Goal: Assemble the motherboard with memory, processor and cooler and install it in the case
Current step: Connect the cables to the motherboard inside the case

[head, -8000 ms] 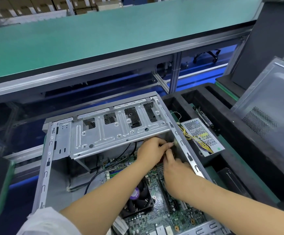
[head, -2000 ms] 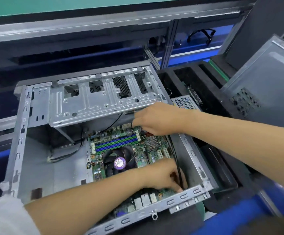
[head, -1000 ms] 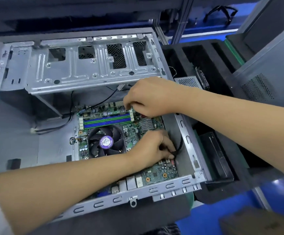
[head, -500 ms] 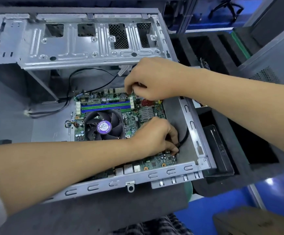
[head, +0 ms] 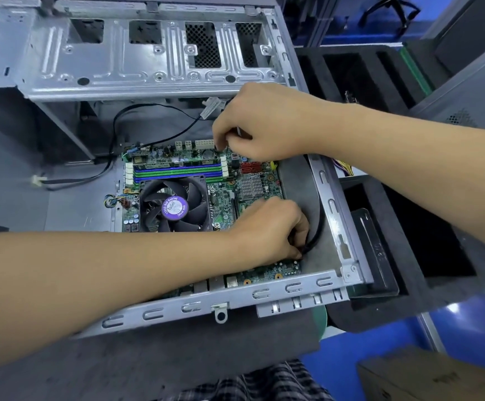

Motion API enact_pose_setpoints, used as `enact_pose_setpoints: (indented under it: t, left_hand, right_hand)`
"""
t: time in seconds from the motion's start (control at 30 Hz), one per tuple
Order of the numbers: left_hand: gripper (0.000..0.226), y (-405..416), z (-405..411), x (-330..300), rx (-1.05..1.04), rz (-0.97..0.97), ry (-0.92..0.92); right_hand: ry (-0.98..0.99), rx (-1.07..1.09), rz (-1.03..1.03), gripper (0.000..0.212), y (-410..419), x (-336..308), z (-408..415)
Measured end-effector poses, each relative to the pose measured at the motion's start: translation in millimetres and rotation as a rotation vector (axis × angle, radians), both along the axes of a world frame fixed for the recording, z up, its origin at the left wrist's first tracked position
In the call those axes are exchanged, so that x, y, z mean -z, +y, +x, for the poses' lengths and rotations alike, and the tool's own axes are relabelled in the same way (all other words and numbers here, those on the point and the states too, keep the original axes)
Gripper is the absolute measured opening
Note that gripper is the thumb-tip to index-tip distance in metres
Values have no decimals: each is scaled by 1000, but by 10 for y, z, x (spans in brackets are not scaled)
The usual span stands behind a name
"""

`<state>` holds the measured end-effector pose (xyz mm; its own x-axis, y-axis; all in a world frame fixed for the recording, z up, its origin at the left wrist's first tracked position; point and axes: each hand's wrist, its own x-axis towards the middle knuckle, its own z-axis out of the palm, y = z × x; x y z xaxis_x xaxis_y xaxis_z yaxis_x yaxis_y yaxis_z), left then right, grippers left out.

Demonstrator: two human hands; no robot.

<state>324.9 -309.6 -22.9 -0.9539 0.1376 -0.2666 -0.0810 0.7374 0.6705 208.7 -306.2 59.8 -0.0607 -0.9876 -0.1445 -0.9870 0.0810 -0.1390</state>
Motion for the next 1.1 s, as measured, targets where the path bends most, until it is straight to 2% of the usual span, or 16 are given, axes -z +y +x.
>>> enact_pose_setpoints:
  t: [0.2,0.37,0.57,0.77,0.9,1.1]
  left_hand:
    - [25,15,40,-30,-52,-106,31]
    - [17,56,23,-51,-21,-182,63]
    - [13,95,-20,-75,-36,-150,-21]
    - [18,66,52,-37,-22,-167,74]
    - [9,13,133,-40,-8,-112,145]
    - [17,7,59,-70,145,-246,214]
  right_hand:
    - [9,2,-19,32,7,-11,14]
    - [1,7,-26,32,1,-24,29]
    - [0,-4,-19,32,8,-31,40]
    - [8,1,-29,31,17,-57,49]
    - [14,-5,-24,31,20,-63,59]
    - [5,-12,-14,30,20,-70,50]
